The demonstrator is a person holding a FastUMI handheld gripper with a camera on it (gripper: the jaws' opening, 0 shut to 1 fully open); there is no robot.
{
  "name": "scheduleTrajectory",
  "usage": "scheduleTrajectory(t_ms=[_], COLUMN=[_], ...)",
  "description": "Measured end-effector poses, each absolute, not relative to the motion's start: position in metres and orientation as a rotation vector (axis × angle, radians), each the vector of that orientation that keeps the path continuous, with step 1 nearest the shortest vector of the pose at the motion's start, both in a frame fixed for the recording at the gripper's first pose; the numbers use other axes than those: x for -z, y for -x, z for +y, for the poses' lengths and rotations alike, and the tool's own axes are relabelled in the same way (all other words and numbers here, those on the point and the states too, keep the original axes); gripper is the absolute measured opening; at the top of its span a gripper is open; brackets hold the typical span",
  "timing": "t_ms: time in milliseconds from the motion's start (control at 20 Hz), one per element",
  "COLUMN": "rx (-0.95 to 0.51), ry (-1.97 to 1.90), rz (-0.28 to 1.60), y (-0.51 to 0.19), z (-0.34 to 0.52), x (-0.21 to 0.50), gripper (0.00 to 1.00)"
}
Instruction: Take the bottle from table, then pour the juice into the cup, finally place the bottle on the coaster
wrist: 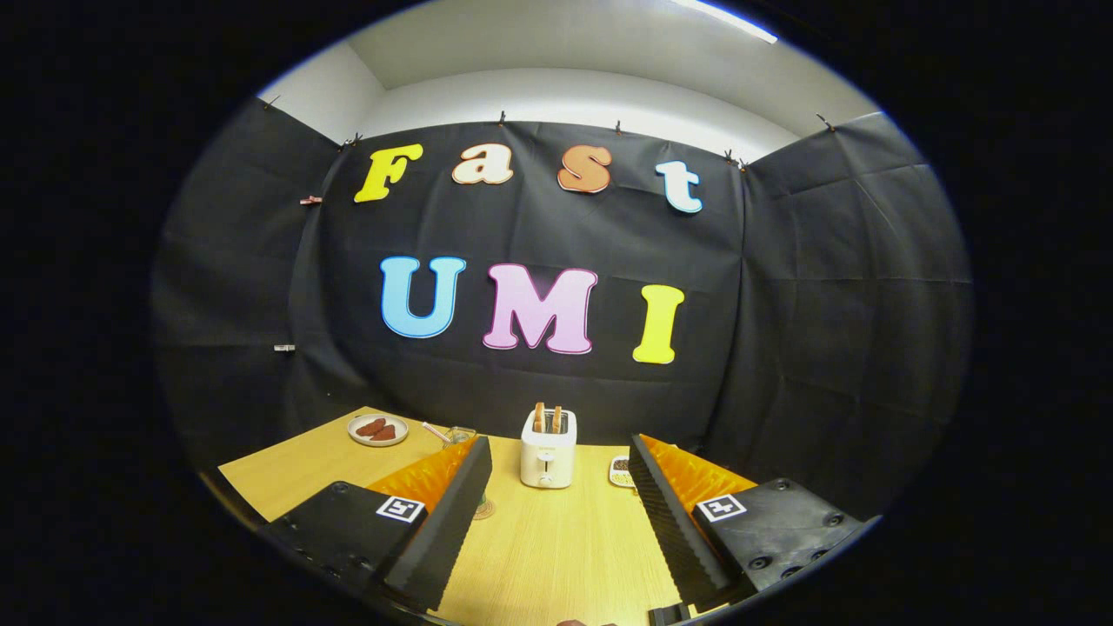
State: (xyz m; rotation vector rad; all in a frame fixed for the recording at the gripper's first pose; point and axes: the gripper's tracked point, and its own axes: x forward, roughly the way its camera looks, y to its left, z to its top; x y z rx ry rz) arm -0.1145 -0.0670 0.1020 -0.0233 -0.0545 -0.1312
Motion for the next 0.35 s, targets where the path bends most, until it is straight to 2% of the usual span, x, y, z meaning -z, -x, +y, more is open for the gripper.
scheduleTrajectory(t_ms=[350], rx=[0.025], ry=[-0.001], rz=[-0.082], y=[0.106], z=[-0.044], x=[-0.104], gripper=[0.97])
